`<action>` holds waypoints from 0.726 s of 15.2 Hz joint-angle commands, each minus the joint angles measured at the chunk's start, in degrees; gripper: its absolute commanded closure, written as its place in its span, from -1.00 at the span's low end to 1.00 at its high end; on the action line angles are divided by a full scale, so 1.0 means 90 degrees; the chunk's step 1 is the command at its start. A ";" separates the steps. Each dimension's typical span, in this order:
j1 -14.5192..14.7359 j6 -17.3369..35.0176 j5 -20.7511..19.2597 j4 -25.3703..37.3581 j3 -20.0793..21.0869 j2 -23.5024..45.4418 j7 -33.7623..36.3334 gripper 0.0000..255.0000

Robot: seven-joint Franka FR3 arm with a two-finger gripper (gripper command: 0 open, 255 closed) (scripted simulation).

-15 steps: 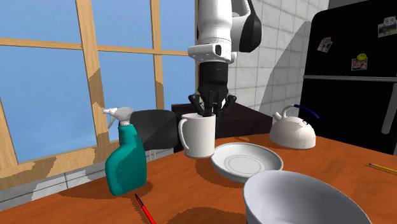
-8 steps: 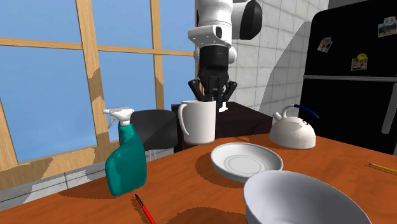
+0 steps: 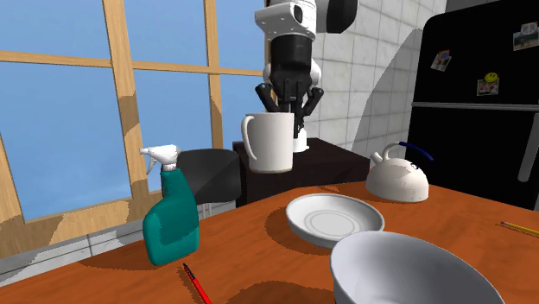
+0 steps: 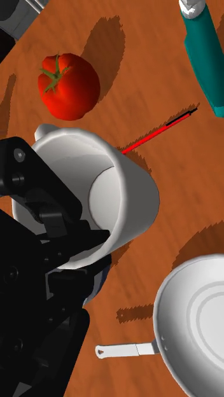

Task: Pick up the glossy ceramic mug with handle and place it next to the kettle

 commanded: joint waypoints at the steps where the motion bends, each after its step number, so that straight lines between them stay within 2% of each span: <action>1: 0.0000 -0.0143 -0.0033 0.0052 -0.0018 -0.0094 0.0009 1.00; 9: 0.0032 -0.0715 -0.0163 0.0308 -0.0060 -0.0419 0.0096 1.00; 11: 0.0229 -0.0628 -0.0304 0.0007 0.0010 -0.0646 0.0432 1.00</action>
